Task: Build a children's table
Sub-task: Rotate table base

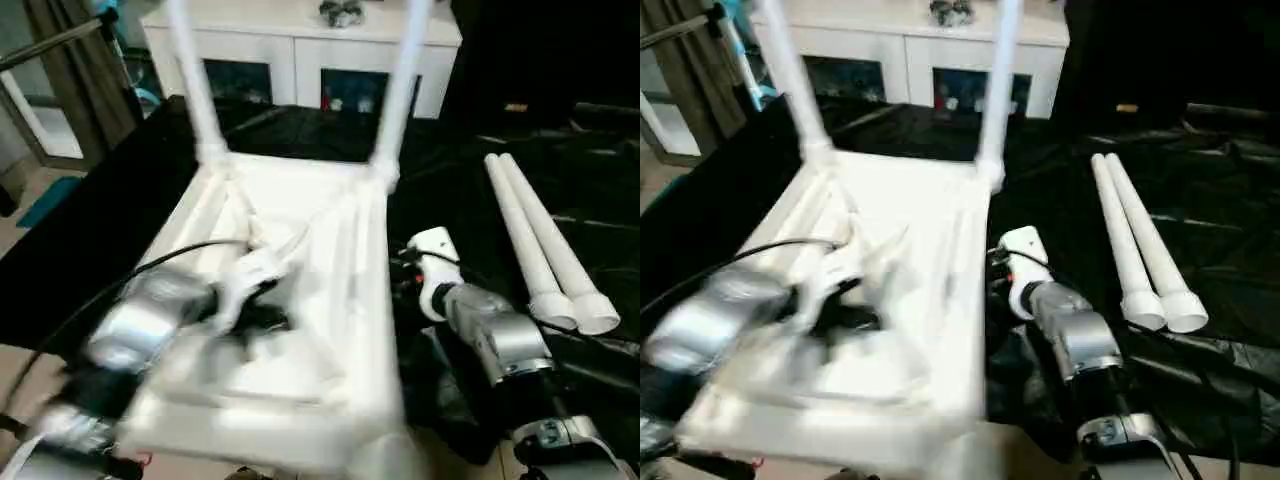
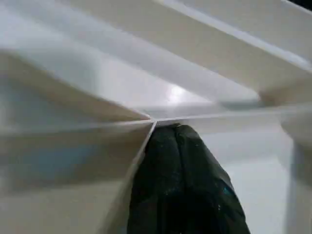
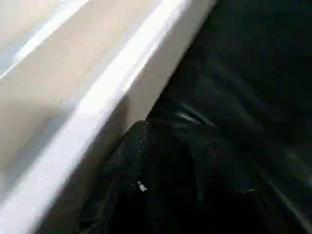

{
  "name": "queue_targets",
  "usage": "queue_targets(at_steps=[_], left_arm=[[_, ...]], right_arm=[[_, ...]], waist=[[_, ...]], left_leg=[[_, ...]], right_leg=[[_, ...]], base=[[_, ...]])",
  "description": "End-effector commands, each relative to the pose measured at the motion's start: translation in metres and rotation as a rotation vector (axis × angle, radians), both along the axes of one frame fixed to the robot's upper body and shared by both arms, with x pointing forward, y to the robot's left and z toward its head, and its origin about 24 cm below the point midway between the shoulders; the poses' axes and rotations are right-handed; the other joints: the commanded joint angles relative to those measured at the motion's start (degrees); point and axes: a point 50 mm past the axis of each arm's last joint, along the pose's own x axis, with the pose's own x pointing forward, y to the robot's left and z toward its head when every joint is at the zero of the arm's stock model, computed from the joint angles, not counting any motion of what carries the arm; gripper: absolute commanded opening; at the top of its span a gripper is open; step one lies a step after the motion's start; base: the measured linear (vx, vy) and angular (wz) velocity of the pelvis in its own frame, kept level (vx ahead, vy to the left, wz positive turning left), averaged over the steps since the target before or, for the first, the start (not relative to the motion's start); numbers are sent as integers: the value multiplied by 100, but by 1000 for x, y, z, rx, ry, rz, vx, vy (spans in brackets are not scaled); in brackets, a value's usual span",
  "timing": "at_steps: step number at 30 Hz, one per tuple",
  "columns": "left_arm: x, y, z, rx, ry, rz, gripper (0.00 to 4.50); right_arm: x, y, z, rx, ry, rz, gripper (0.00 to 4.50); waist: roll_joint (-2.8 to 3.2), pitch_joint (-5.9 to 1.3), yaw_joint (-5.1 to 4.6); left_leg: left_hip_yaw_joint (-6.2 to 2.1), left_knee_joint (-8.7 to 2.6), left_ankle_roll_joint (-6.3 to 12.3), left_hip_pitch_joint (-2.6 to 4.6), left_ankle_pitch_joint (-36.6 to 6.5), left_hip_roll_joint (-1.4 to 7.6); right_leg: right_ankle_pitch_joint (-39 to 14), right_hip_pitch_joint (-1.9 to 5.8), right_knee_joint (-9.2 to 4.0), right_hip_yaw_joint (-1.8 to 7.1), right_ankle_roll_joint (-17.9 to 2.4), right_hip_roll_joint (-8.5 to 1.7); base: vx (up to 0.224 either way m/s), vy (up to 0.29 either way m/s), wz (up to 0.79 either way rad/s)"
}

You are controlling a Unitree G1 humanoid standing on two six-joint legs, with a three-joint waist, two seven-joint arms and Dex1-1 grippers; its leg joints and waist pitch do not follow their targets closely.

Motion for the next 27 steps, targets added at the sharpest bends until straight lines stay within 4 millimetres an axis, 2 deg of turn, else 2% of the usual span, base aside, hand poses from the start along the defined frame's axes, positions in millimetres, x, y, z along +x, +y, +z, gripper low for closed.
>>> queue_targets(at_steps=[1, 2, 4, 5, 6, 8, 9, 10, 11, 12, 13, 14, 15, 17, 20, 22, 24, 25, 26, 27], left_arm=[[11, -25, 10, -34, -89, -59, 0], [17, -33, 9, -38, -109, -55, 0], [23, -41, 8, -22, -135, -43, 0], [28, -46, 6, 4, -166, -33, 0], [36, -50, 4, 42, -207, -6, 0], [43, -52, 3, 68, -247, 19, 0], [43, -52, 3, 68, -247, 19, 0], [50, -54, 3, 100, -299, 49, 0], [57, -54, 3, 125, -344, 76, 0], [57, -54, 3, 125, -344, 76, 0], [62, -53, 3, 149, -385, 95, 0], [62, -53, 3, 149, -385, 95, 0], [67, -53, 6, 151, -427, 126, 0], [74, -53, 10, 147, -501, 181, 0], [82, -50, 16, 141, -585, 299, 0], [84, -49, 17, 134, -592, 334, 0], [87, -47, 17, 140, -621, 398, 0], [92, -42, 19, 160, -671, 483, 0], [93, -41, 19, 166, -687, 506, 0], [94, -39, 19, 173, -698, 514, 0]], right_arm=[[-4, 13, 1, 34, -4, 62, 117], [-4, 9, 2, 24, -12, 50, 112], [-4, 4, 4, 14, -22, 35, 90], [-4, -1, 6, 7, -31, 23, 78], [-5, -5, 10, 0, -46, 11, 71], [-4, -9, 14, -8, -62, 1, 57], [-4, -9, 14, -8, -62, 1, 44], [-4, -13, 19, -14, -79, -9, 34], [-4, -17, 23, -21, -97, -21, 24], [-4, -17, 23, -21, -97, -21, 24], [-4, -20, 27, -27, -110, -30, 17], [-4, -20, 27, -27, -110, -30, 8], [-4, -23, 31, -30, -123, -42, 8], [-5, -27, 37, -38, -142, -57, 8], [-6, -33, 43, -59, -167, -87, 8], [-6, -35, 44, -64, -170, -94, 8], [-5, -38, 48, -73, -187, -122, 8], [-4, -42, 55, -83, -220, -165, 8], [-3, -43, 57, -85, -231, -177, 8], [-3, -44, 61, -81, -245, -186, 8]], waist=[[30, -380, 0], [105, -376, -11], [55, -395, 10], [66, -375, 10], [104, -370, 9], [63, -379, 27], [167, -369, 32], [127, -373, 21], [187, -382, 27], [149, -372, 15], [141, -376, 15], [171, -375, 10], [167, -378, 6], [174, -409, 10], [141, -430, 9], [152, -437, 14], [89, -430, 16], [108, -433, 27], [92, -429, 20], [120, -428, 24]], left_leg=[[-56, -435, -157, 103, -1459, 120], [-57, -426, -142, 94, -1432, 106], [-47, -401, -93, 119, -1394, 111], [-52, -406, -31, 86, -1359, 102], [-48, -406, -12, 112, -1491, 102], [-53, -388, 37, 100, -1457, 102], [-65, -389, 45, 86, -1444, 89], [-59, -382, 48, 107, -1517, 103], [-65, -373, 48, 120, -1519, 96], [-63, -380, 68, 108, -1569, 85], [-76, -390, 68, 92, -1533, 91], [-72, -385, 71, 81, -1502, 80], [-80, -379, 91, 65, -1448, 68], [-92, -367, 99, 61, -1336, 83], [-92, -342, 223, 48, -1082, 99], [-91, -336, 259, 53, -1038, 104], [-70, -317, 336, 41, -966, 88], [-76, -318, 342, 56, -963, 93], [-78, -316, 356, 52, -934, 88], [-77, -315, 370, 48, -924, 77]], right_leg=[[-577, 274, -376, 166, -1276, -204], [-529, 284, -392, 163, -1289, -199], [-423, 301, -392, 166, -1321, -202], [-447, 311, -406, 159, -1317, -202], [-637, 294, -445, 152, -1293, -197], [-805, 330, -431, 157, -1281, -230], [-913, 324, -439, 152, -1248, -228], [-1043, 312, -468, 149, -1224, -225], [-1145, 313, -467, 147, -1170, -215], [-1310, 316, -499, 141, -1079, -205], [-1335, 331, -494, 137, -1062, -214], [-1420, 319, -518, 133, -988, -208], [-1405, 321, -524, 126, -972, -198], [-1107, 332, -490, 123, -1036, -199], [-539, 347, -424, 114, -1218, -202], [-460, 345, -409, 114, -1283, -215], [-476, 347, -399, 114, -1335, -209], [-508, 343, -411, 113, -1318, -211], [-498, 349, -414, 116, -1270, -205], [-544, 344, -427, 116, -1215, -199]], base=[[0, 0, 0], [0, 0, 0], [0, 0, 0], [0, 0, 0], [0, 0, 0], [0, 0, 0], [0, 0, 0], [0, 0, 0], [0, 0, 0], [0, 0, 0], [0, 0, 0], [0, 0, 0], [0, 0, 0], [0, 0, 0], [0, 0, 0], [0, 0, 0], [0, 0, 0], [0, 0, 0], [0, 0, 0], [0, 0, 0]])
